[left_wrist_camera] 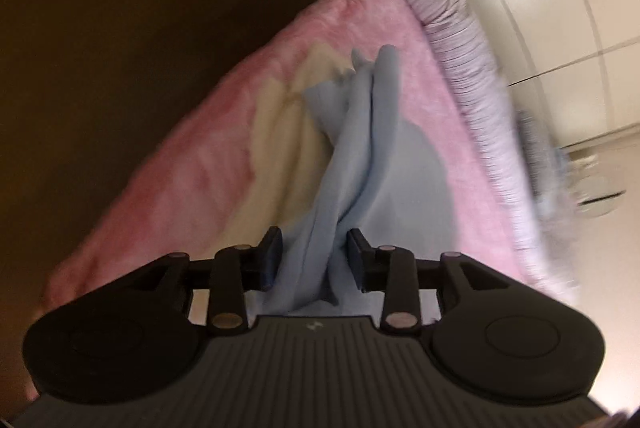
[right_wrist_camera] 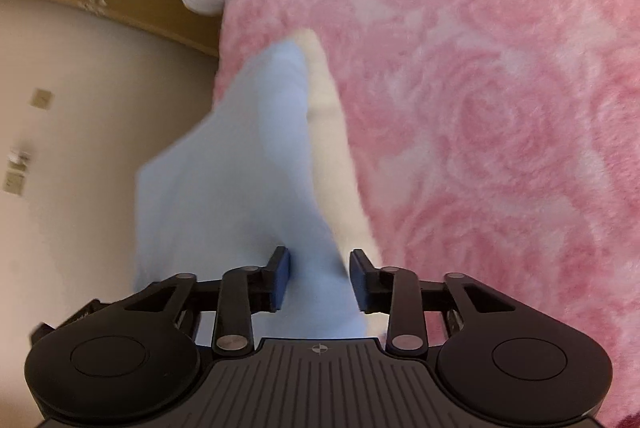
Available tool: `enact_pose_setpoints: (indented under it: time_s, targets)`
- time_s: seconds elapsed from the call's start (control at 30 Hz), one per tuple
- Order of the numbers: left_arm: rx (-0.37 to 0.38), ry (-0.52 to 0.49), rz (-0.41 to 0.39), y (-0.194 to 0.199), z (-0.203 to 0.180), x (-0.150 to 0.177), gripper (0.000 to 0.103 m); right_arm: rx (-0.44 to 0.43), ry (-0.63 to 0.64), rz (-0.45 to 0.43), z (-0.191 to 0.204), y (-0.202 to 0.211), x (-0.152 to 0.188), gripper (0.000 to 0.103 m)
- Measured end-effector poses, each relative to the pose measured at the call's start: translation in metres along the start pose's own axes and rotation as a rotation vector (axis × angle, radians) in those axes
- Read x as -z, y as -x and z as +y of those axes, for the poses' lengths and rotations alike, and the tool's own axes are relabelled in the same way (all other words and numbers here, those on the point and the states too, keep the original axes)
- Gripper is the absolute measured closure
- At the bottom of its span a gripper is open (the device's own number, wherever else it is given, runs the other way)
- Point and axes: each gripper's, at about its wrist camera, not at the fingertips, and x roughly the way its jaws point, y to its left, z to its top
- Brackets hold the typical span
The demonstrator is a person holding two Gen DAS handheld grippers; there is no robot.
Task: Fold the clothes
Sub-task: 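Lift the folded sweatshirt with both grippers and carry it toward the cream garment, then lower the sweatshirt onto the cream folded garment and open both grippers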
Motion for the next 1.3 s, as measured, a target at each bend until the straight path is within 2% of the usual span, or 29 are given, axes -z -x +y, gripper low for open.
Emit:
enact_pose_setpoints:
  time_s: [0.07,0.13,0.2,0.23,0.3,0.37,0.47,0.6,0.7,0.8,0.87,0.97,1.0,1.07,1.17,1.3]
  targets:
    - [-0.047,-0.033,-0.005,0.004,-0.011,-0.005,0.071,0.038,0.047,0.014,0.014,-0.008,-0.008,0.070]
    - [-0.117,-0.128,-0.024,0.013,-0.031,-0.009,0.073,0.078,0.110,0.037,0.028,-0.005,-0.015,0.070]
    - [-0.187,-0.209,-0.064,0.027,-0.052,-0.013,0.081,0.133,0.190,0.019,0.042,0.007,-0.017,0.070]
    - [-0.216,-0.242,-0.083,0.033,-0.060,-0.016,0.081,0.164,0.228,-0.003,0.049,0.014,-0.019,0.070]
    - [-0.233,-0.300,-0.117,0.041,-0.078,-0.025,0.081,0.183,0.294,-0.075,0.061,0.027,-0.024,0.070]
    - [-0.198,-0.366,-0.121,0.037,-0.094,-0.032,0.081,0.203,0.326,-0.090,0.066,0.015,-0.028,0.070]
    - [-0.198,-0.493,-0.097,0.010,-0.112,-0.036,0.081,0.234,0.373,-0.111,0.073,-0.003,-0.033,0.071]
    - [-0.304,-0.601,-0.110,-0.039,-0.114,-0.039,0.080,0.275,0.436,-0.138,0.083,-0.027,-0.040,0.077]
    - [-0.326,-0.596,-0.077,-0.064,-0.096,-0.042,0.078,0.291,0.466,-0.134,0.086,-0.049,-0.042,0.081]
    - [-0.304,-0.562,-0.064,-0.076,-0.084,-0.053,0.076,0.293,0.433,-0.098,0.080,-0.066,-0.047,0.081]
    - [-0.288,-0.539,-0.062,-0.069,-0.085,-0.059,0.076,0.279,0.404,-0.084,0.074,-0.069,-0.055,0.081]
    - [-0.264,-0.503,-0.058,-0.058,-0.087,-0.067,0.077,0.234,0.342,-0.075,0.072,-0.052,-0.065,0.081]
    - [-0.267,-0.510,-0.064,-0.047,-0.092,-0.065,0.081,0.219,0.334,-0.085,0.074,-0.043,-0.065,0.081]
    - [-0.274,-0.528,-0.066,-0.027,-0.102,-0.056,0.082,0.194,0.347,-0.105,0.079,-0.020,-0.060,0.081]
    - [-0.258,-0.537,-0.053,0.010,-0.116,-0.030,0.081,0.203,0.407,-0.091,0.092,0.008,-0.040,0.081]
    - [-0.282,-0.536,-0.019,0.006,-0.108,-0.002,0.081,0.214,0.491,-0.032,0.105,0.021,-0.006,0.081]
